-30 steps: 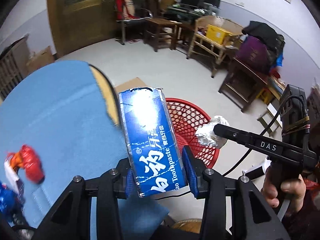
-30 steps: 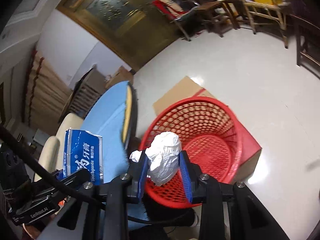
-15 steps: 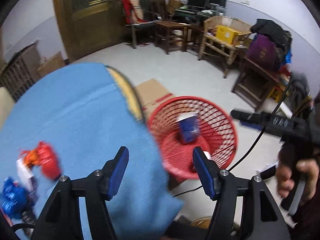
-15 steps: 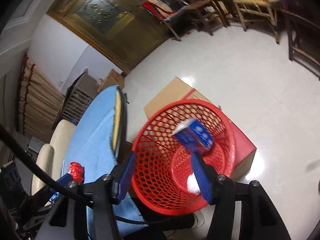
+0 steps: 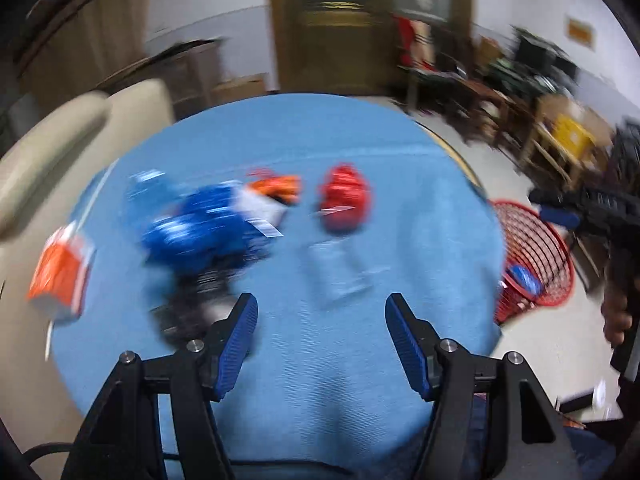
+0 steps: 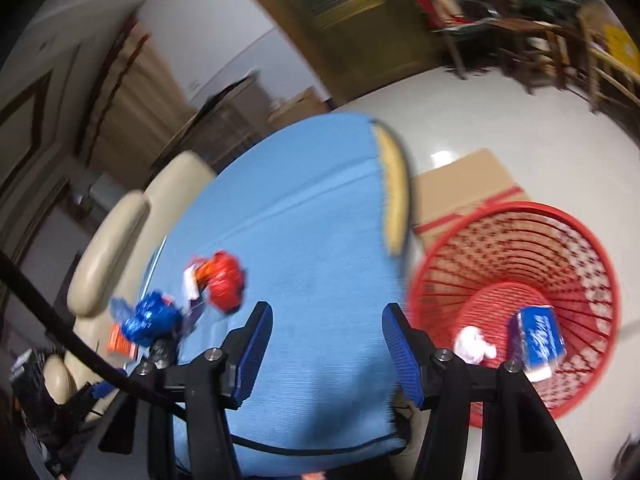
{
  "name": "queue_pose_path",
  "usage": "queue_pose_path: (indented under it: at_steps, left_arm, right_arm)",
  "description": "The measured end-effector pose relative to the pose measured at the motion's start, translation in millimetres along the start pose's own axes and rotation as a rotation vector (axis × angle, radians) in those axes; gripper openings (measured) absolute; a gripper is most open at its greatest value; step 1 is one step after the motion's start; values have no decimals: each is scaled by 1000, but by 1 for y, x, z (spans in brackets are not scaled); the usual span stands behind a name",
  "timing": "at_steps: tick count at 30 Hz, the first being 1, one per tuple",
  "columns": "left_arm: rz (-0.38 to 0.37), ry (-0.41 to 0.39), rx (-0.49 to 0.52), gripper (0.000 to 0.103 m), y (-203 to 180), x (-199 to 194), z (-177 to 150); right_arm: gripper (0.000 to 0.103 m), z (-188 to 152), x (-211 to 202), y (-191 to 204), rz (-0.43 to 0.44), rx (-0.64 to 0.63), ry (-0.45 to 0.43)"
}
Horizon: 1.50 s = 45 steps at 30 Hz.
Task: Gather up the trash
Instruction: 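Return to the table and grasp the clear plastic tray with the right tool, then grasp the black plastic bag with the left tool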
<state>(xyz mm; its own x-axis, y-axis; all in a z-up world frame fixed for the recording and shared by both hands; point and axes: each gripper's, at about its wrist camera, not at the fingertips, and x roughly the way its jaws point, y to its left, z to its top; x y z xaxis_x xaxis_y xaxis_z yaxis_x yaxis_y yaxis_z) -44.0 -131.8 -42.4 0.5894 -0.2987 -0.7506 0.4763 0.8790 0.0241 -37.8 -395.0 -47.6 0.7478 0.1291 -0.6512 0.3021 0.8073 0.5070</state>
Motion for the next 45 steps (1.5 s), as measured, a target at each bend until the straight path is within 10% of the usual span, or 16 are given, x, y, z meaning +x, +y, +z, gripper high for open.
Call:
queue_pose_path:
  at_steps: [16,32,45]
  left_arm:
    - [152,8,-288,68,143,-3,-55]
    - [-53,43,-333,72,130,19,-44]
    - [-117,107,-327,73,85,76,-4]
  right_arm:
    - [62,-38,91,136,155,-264,233]
    - [61,-51,176,189,-145,-433,321]
    - [54,-50,150,151,-91,-380,266]
